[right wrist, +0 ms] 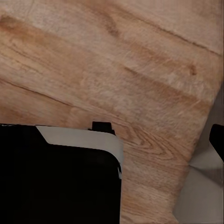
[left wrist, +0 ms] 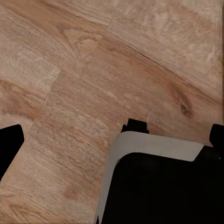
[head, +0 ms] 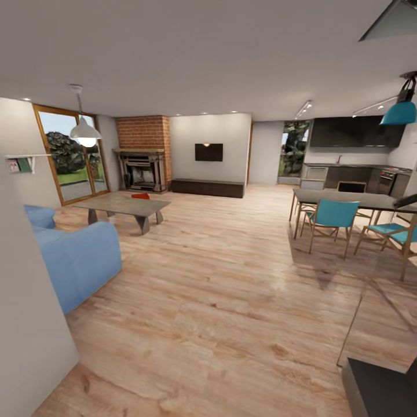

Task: Move the two storage containers from the living room to the garage. In the garage, place one container on the floor and stack the other container on top of it (either order is fine).

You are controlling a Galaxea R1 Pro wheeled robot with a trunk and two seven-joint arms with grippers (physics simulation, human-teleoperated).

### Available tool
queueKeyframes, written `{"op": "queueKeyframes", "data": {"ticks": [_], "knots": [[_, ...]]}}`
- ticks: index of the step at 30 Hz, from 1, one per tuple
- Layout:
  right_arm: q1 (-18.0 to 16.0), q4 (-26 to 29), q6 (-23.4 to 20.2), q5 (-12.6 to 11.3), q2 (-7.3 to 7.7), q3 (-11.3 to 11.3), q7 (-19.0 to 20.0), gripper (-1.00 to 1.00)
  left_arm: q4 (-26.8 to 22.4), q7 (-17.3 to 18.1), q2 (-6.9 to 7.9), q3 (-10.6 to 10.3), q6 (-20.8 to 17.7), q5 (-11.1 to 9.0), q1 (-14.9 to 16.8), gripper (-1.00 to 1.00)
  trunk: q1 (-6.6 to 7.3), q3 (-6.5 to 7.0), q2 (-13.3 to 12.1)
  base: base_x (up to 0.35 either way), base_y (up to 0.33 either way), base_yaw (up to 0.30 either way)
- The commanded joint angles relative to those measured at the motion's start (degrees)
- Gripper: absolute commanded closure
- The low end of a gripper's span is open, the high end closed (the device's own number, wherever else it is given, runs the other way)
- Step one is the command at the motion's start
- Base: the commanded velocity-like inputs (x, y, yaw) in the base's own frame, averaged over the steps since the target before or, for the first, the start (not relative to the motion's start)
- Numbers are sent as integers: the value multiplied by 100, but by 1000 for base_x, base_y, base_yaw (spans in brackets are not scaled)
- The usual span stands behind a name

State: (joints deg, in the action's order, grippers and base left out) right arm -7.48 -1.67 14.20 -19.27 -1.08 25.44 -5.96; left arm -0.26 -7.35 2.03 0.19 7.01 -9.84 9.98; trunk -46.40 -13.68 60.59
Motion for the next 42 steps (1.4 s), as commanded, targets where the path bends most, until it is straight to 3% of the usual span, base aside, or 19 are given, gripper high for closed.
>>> {"op": "queueKeyframes", "data": {"ticks": [1,42], "knots": [[-7,-18,30,-42,-2,48,-10,-100,6,-3,0,-2,20,-36,4,-100,-4,-7,4,326,0,-3],[-7,-18,27,-45,3,49,-17,-100,3,-3,3,-2,20,-36,4,-100,-4,-7,4,326,0,0]]}}
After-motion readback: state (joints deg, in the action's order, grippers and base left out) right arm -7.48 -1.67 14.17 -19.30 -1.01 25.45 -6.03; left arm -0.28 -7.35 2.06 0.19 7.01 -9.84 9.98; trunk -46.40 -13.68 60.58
